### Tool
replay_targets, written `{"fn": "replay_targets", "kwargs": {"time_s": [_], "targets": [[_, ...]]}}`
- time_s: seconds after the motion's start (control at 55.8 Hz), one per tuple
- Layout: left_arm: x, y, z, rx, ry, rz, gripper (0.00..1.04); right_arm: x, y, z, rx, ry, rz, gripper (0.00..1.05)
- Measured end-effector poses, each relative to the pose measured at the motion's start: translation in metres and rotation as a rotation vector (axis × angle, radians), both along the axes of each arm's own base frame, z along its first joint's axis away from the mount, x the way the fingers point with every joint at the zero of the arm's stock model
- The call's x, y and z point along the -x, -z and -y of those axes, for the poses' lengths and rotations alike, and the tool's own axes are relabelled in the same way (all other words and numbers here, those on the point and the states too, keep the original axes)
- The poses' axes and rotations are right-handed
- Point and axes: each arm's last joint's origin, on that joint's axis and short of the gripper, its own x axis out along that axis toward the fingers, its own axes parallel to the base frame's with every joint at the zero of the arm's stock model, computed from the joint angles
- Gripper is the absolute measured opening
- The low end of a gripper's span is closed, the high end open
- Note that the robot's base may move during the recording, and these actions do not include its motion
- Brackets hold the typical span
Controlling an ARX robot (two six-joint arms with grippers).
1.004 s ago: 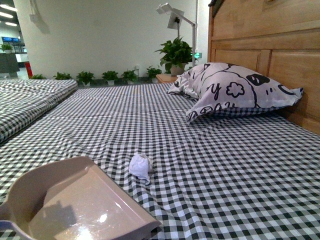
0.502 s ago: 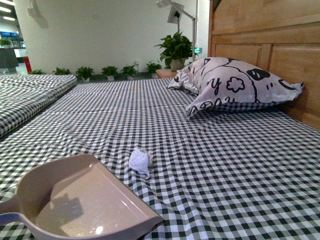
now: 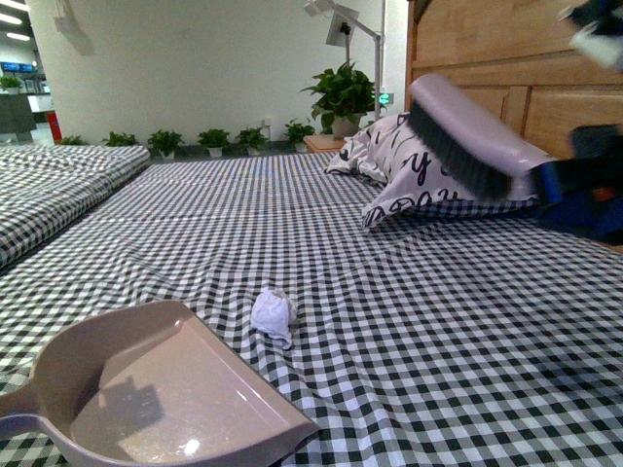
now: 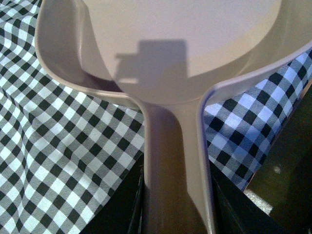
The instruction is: Clean up trash
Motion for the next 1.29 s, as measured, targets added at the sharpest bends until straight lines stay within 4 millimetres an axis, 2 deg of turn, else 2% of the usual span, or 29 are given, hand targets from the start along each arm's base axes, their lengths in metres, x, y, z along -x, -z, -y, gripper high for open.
{"fn": "replay_targets", "kwargs": {"time_s": [0.108,0.251,0.377,0.628,0.825,1.04,1.148,1.291], "targets": [[0.0,0.0,0.0,-0.001,0.0,0.0,0.28,-0.027,0.015,-0.022,0.031,-0.069,-0.058,0.19],[0.0,0.0,0.0,-0.001,0.0,0.0,0.28,-0.051,0.041,-0.043,0.084,-0.109,-0.142,0.19],[0.0,0.0,0.0,-0.001,0.0,0.0,0.28,-0.066,0.059,-0.056,0.103,-0.12,-0.185,0.19],[0.0,0.0,0.0,-0.001,0.0,0.0,0.28,-0.081,0.078,-0.07,0.102,-0.104,-0.22,0.19],[0.0,0.0,0.0,-0.001,0.0,0.0,0.28,-0.079,0.102,-0.087,0.109,-0.148,-0.268,0.19],[0.0,0.0,0.0,-0.001,0.0,0.0,0.28,-0.048,0.121,-0.113,0.041,-0.377,-0.356,0.19],[0.0,0.0,0.0,-0.007,-0.002,0.0,0.28,-0.032,0.108,-0.113,-0.075,-0.553,-0.429,0.19],[0.0,0.0,0.0,-0.005,0.0,0.0,0.28,-0.025,0.081,-0.107,-0.159,-0.676,-0.413,0.19]]}}
